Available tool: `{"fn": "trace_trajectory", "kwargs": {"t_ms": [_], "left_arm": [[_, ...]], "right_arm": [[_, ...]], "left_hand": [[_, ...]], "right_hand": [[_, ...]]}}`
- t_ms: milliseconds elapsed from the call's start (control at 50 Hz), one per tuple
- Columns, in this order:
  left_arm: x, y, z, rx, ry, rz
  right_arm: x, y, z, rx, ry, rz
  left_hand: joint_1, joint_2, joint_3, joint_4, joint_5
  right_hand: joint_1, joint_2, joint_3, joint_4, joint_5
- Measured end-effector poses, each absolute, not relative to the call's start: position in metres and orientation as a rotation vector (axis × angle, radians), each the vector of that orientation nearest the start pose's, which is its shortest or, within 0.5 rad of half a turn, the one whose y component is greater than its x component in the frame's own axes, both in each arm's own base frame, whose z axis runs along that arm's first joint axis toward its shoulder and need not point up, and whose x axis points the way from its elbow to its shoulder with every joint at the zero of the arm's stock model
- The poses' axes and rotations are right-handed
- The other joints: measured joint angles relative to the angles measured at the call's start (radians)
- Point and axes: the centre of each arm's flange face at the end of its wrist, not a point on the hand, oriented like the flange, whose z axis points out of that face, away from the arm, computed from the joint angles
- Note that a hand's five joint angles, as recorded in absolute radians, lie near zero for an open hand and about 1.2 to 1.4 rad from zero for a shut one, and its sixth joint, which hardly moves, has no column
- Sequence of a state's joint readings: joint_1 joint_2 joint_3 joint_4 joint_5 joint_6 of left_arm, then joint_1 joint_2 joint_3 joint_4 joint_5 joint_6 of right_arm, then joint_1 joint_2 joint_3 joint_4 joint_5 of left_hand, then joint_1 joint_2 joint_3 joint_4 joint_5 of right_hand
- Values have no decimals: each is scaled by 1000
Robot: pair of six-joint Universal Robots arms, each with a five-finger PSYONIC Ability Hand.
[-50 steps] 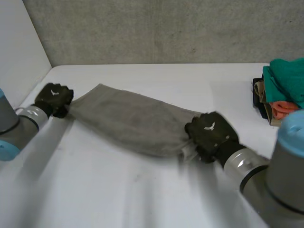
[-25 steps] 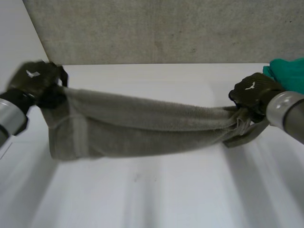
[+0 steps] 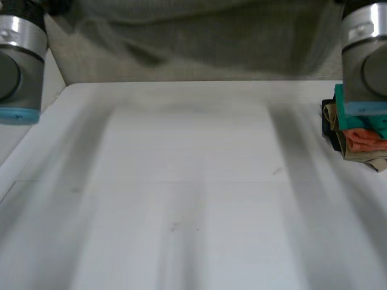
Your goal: Fold the laundry.
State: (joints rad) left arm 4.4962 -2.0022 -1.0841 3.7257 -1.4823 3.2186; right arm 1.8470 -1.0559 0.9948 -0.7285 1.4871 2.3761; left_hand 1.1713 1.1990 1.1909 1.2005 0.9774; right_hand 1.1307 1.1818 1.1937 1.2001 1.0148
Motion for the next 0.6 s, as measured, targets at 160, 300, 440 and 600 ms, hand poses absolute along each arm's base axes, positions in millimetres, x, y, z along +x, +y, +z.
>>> {"fn": "trace_trajectory", "kwargs": {"t_ms": [160, 300, 440, 600], "left_arm": [[-218, -388, 343, 309, 1716, -2826], [-212, -369, 270, 358, 2109, -2519], [-207, -340, 184, 464, 2406, -2153], [-206, -343, 127, 693, 2393, -1905]], "right_arm": [[261, -396, 371, -930, 1232, -3093], [248, -394, 303, -1185, 1647, -2672], [233, -360, 195, -1426, 2029, -2015], [224, -339, 123, -1632, 2160, -1799]], "left_hand": [[0, 0, 1, 0, 7], [0, 2, 4, 0, 7], [0, 2, 4, 0, 7], [-317, -323, -301, -313, -263]], "right_hand": [[0, 0, 0, 0, 1], [0, 0, 0, 1, 4], [0, 0, 0, 1, 4], [-182, -201, -206, -209, -201]]}}
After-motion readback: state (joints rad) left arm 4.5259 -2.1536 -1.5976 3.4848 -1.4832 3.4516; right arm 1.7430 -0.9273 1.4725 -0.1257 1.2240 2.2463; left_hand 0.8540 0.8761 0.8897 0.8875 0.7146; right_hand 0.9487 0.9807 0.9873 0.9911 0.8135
